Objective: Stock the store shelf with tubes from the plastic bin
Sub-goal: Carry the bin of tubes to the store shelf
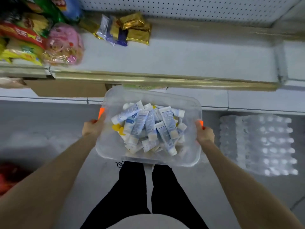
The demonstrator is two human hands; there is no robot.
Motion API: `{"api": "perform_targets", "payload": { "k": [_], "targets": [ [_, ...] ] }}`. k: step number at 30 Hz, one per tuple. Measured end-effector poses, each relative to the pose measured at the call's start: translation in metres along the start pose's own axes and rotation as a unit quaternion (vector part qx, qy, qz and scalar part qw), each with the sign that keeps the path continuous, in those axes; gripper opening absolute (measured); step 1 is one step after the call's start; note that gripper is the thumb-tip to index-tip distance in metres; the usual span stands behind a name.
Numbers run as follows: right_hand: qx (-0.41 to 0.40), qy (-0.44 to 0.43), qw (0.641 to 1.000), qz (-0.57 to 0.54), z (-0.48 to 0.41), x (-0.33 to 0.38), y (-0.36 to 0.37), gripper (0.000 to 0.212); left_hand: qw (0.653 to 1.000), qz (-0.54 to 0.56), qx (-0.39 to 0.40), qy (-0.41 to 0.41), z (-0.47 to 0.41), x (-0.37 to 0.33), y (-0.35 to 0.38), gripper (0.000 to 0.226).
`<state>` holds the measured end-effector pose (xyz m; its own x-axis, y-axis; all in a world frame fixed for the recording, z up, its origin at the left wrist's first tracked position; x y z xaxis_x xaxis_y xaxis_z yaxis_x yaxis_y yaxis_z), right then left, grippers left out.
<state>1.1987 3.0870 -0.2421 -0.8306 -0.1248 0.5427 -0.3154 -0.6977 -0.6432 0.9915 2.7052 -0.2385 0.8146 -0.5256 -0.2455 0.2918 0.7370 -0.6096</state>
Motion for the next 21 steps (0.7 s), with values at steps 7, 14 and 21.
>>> {"api": "perform_targets", "payload": {
  "k": [7,14,21],
  "targets": [
    [0.022,-0.023,0.997,0.066,-0.037,0.007,-0.004,0.066,0.999,0.041,0.004,-0.014,-0.004,0.003,0.023,0.059],
    [0.045,-0.025,0.995,0.089,-0.062,0.012,0.007,0.068,0.999,0.033,0.008,-0.028,-0.022,0.003,0.04,0.048],
    [0.035,0.001,0.997,0.061,-0.07,0.0,0.018,0.062,0.998,0.019,0.044,-0.044,-0.035,0.006,0.057,0.042]
  ]
}}
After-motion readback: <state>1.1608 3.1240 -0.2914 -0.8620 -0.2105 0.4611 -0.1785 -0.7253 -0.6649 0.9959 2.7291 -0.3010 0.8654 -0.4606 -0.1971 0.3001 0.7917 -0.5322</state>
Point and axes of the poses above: each hand's wrist, its own z-axis away from the middle knuckle, its own y-axis out of the palm, x = y × z, the point moved 6 cm from there along -z, towards the middle knuckle, and after that the axes turned 15 degrees about -y, right-handed, at the moved point
